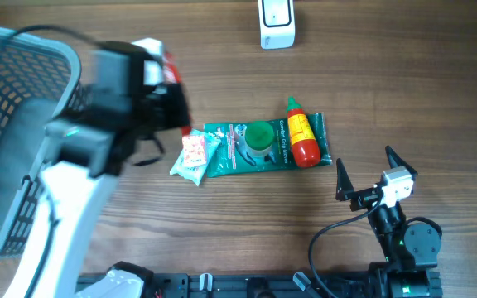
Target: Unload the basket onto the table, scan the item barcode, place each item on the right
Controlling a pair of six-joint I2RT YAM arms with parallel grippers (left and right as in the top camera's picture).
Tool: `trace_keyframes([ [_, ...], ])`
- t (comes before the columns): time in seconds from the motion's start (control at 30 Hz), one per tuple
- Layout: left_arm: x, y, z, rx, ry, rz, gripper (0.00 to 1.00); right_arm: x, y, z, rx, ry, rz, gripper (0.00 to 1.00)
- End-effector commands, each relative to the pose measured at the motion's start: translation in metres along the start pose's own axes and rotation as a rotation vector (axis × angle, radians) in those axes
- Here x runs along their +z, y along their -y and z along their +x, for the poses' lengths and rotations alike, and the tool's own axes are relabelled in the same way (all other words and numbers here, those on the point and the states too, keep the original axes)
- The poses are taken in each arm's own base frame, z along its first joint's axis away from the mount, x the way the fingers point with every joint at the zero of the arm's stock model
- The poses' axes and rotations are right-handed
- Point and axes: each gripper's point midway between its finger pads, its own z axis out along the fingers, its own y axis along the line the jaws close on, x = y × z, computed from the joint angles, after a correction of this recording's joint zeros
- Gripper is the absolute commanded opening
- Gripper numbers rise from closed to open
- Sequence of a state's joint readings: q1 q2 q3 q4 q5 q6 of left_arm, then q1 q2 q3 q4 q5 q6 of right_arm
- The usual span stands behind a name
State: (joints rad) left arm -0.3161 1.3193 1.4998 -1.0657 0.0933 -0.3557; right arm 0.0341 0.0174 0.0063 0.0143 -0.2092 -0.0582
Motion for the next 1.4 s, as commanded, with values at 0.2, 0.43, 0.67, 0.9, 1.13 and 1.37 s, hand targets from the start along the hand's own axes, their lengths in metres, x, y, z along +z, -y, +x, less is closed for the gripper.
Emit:
trace_keyframes([
  [0.2,0.171,-0.016,0.095,0.236,-0.351,-0.119,0.04,0.000,-0.004,-0.002,-0.016,0.010,-0.020,1.00],
  [0.43,0.223,-0.014,0.129,0.251,-0.441,-0.133,0.08,0.000,-0.004,-0.002,-0.015,0.010,-0.020,1.00],
  [0.67,0.218,-0.014,0.109,0.232,-0.362,-0.180,1.00,0.000,-0.004,-0.002,-0.015,0.010,-0.020,1.00],
  [0.9,0.116,0.032,-0.019,0.185,0.073,-0.056,1.00,0.000,-0.004,-0.002,-0.015,0.010,-0.020,1.00],
  [1.13,-0.043,0.046,-0.120,0.121,0.642,0.025,1.00,0.000,-0.004,-0.002,-0.016,0.010,-0.020,1.00],
  [1.37,-0.181,0.030,-0.160,0.196,1.068,-0.058,1.00,0.000,-0.004,-0.002,-0.016,0.010,-0.020,1.00],
])
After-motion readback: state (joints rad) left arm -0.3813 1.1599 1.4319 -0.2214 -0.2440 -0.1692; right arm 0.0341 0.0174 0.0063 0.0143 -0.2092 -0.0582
